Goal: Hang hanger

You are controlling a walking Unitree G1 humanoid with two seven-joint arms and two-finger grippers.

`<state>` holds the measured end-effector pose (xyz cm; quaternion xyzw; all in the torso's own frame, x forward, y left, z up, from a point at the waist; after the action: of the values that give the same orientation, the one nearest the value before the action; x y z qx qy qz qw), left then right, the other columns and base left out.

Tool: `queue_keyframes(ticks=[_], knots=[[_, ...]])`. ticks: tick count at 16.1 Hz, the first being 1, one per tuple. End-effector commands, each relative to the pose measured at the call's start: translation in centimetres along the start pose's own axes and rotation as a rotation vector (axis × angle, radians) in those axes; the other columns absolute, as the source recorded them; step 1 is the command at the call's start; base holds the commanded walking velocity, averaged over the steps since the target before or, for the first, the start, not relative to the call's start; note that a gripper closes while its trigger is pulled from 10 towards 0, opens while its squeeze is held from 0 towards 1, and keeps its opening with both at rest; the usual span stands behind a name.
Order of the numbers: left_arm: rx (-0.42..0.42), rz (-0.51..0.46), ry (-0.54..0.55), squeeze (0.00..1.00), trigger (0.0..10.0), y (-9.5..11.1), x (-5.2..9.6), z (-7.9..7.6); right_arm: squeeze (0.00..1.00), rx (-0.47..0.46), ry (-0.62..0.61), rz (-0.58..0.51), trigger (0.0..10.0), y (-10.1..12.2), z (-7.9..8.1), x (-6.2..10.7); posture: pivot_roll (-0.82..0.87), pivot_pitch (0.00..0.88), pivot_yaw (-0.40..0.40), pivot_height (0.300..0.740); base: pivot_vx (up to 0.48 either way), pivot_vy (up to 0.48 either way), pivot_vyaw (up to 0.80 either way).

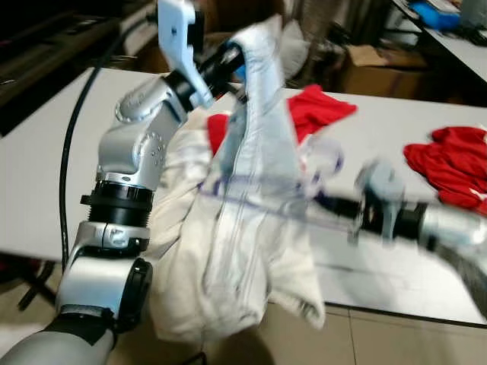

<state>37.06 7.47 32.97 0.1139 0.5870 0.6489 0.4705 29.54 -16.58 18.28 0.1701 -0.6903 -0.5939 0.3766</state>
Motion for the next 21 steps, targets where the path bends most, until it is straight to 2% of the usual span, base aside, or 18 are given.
queue_keyframes(ticks=[1, 3, 4, 5, 6, 7, 10, 11, 12, 13, 14, 15, 16, 17, 18, 19, 21], knots=[[0.001, -0.123, -0.037, 0.0, 10.0, 3.6, -0.9, -0.3, 0.0, 0.035, -0.153, -0.057, 10.0, 1.8, -3.0, 0.9, -0.14, 0.0, -0.017, 0.74, 0.0, 0.0, 0.0], [0.038, -0.163, -0.021, 0.0, 10.0, 4.8, -1.3, -0.2, 0.0, 0.067, -0.304, -0.17, 10.0, 4.9, -6.0, 1.8, -0.13, 0.0, -0.025, 0.74, 0.0, 0.0, 0.0], [0.038, -0.171, -0.014, 0.0, 10.0, 5.3, -1.5, -0.2, 0.0, 0.093, -0.44, -0.301, 10.0, 8.0, -8.3, 2.9, -0.13, 0.0, -0.025, 0.74, 0.0, 0.0, 0.0], [0.037, -0.202, 0.003, 0.0, 10.0, 6.1, -1.6, 0.0, 0.0, 0.127, -0.561, -0.437, 10.0, 11.0, -9.9, 4.4, -0.13, 0.0, -0.025, 0.74, 0.0, 0.0, 0.0], [0.042, -0.26, 0.031, 0.0, 10.0, 7.5, -1.7, 0.4, 0.0, 0.154, -0.717, -0.654, 10.0, 15.0, -11.4, 7.2, -0.13, 0.0, -0.025, 0.74, 0.0, 0.0, 0.0], [0.067, -0.356, 0.085, 0.0, 10.0, 9.6, -1.5, 1.5, 0.0, 0.184, -0.827, -0.836, 10.0, 18.1, -12.2, 10.6, -0.13, 0.0, -0.025, 0.74, 0.0, 0.0, 0.0], [0.097, -0.414, 0.139, 0.0, 10.0, 10.5, -1.0, 2.5, 0.0, 0.348, -0.938, -0.89, 10.0, 19.1, -11.9, 12.6, -0.13, 0.0, -0.019, 0.74, 0.0, 0.0, 0.0], [0.086, -0.389, 0.124, 0.0, 10.0, 10.0, -1.2, 2.2, 0.0, 0.359, -0.943, -0.884, 10.0, 18.9, -12.0, 12.5, -0.13, 0.0, -0.014, 0.74, 0.0, 0.0, 0.0], [0.082, -0.363, 0.117, 0.0, 10.0, 9.5, -1.3, 1.9, 0.0, 0.353, -0.917, -0.85, 10.0, 18.2, -12.2, 11.7, -0.14, 0.0, -0.012, 0.74, 0.0, 0.0, 0.0], [0.077, -0.305, 0.115, 0.0, 10.0, 8.1, -1.6, 1.4, 0.0, 0.309, -0.833, -0.774, 10.0, 16.2, -12.5, 9.8, -0.14, 0.0, -0.009, 0.74, 0.0, 0.0, 0.0], [0.069, -0.225, 0.111, 0.0, 10.0, 6.3, -1.8, 0.9, 0.0, 0.277, -0.764, -0.664, 10.0, 13.7, -12.7, 7.9, -0.14, 0.0, -0.005, 0.74, 0.0, 0.0, 0.0], [0.052, -0.097, 0.087, 0.0, 10.0, 3.2, -2.0, -0.3, 0.0, 0.254, -0.708, -0.534, 10.0, 10.2, -12.2, 6.3, -0.14, 0.0, -0.006, 0.74, 0.0, 0.0, 0.0], [0.031, -0.002, 0.063, 0.0, 10.0, 0.6, -1.9, -1.3, 0.0, 0.209, -0.688, -0.476, 10.0, 8.0, -11.8, 5.7, -0.14, 0.0, -0.001, 0.74, 0.0, 0.0, 0.0], [0.012, 0.066, 0.053, 0.0, 10.0, -1.3, -1.5, -1.8, 0.0, 0.188, -0.65, -0.442, 10.0, 6.7, -11.2, 5.2, -0.14, 0.0, 0.004, 0.74, 0.0, 0.0, 0.0], [-0.003, 0.189, 0.054, 0.0, 10.0, -4.8, -0.6, -2.5, 0.0, 0.142, -0.54, -0.36, 10.0, 4.3, -9.5, 4.2, -0.15, 0.0, 0.015, 0.74, 0.0, 0.0, 0.0], [-0.05, 0.415, 0.083, 0.0, 10.0, -10.6, 2.2, -3.1, 0.0, 0.138, -0.268, -0.143, 10.0, -0.9, -4.5, 2.8, -0.16, 0.0, 0.027, 0.74, 0.0, 0.0, 0.0], [-0.091, 0.465, 0.075, 0.0, 10.0, -11.8, 3.1, -3.2, 0.0, 0.121, -0.199, -0.107, 10.0, -2.0, -3.2, 2.9, -0.16, 0.0, 0.036, 0.74, 0.0, 0.0, 0.0]])
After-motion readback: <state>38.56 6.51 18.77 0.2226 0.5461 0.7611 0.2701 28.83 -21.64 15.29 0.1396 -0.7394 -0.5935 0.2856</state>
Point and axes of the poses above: a point about 5 cm out from each wrist's last joint towards the gripper, its own x axis pointing back from the gripper into the wrist, its own y axis along the axis of the wrist's last joint, z = x × y, the point moved 3 cm from there along -x, pointing out of the wrist towards the gripper, and after that the axes turned 11 degrees about -x, right-handed, at the moved point
